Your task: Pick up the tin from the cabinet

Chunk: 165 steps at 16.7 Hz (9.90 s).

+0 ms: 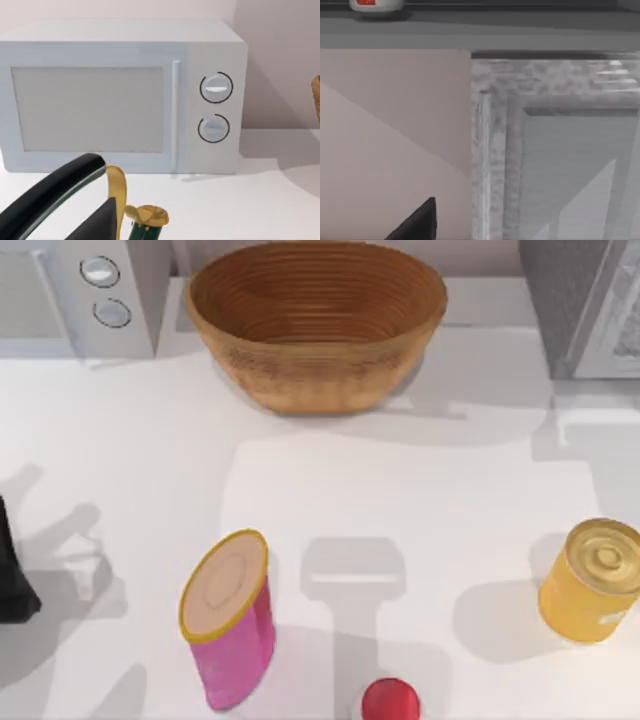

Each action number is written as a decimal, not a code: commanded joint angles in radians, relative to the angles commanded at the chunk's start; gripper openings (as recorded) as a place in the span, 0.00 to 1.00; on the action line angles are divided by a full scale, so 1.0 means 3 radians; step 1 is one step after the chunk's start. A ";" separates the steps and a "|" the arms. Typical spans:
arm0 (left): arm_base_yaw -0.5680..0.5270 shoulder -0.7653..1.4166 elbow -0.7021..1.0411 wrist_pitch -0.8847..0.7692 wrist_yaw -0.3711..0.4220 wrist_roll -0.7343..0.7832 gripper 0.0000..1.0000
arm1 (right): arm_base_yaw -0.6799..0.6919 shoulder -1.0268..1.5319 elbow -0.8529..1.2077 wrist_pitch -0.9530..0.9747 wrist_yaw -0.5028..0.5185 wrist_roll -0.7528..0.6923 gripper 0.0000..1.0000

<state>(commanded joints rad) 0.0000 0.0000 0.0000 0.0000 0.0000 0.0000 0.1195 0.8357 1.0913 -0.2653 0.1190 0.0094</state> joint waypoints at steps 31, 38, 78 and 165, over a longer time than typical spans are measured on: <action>0.0000 0.0000 0.0000 0.0000 0.0000 0.0000 1.00 | 0.0954 0.2116 0.2121 0.0043 0.1039 0.0016 1.00; 0.0000 0.0000 0.0000 0.0000 0.0000 0.0000 1.00 | 0.0743 0.2745 0.2736 0.0055 0.0837 0.0017 1.00; 0.0000 0.0000 0.0000 0.0000 0.0000 0.0000 1.00 | 0.1896 0.1483 0.2663 -0.1147 0.1964 0.0015 0.00; 0.0000 0.0000 0.0000 0.0000 0.0000 0.0000 1.00 | -0.2745 0.5428 0.0393 -0.5095 -0.5955 -1.0189 0.00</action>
<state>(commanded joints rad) 0.0000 0.0000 0.0000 0.0000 0.0000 0.0000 -0.7041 2.4640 1.2092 -1.7938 -1.6674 -3.0473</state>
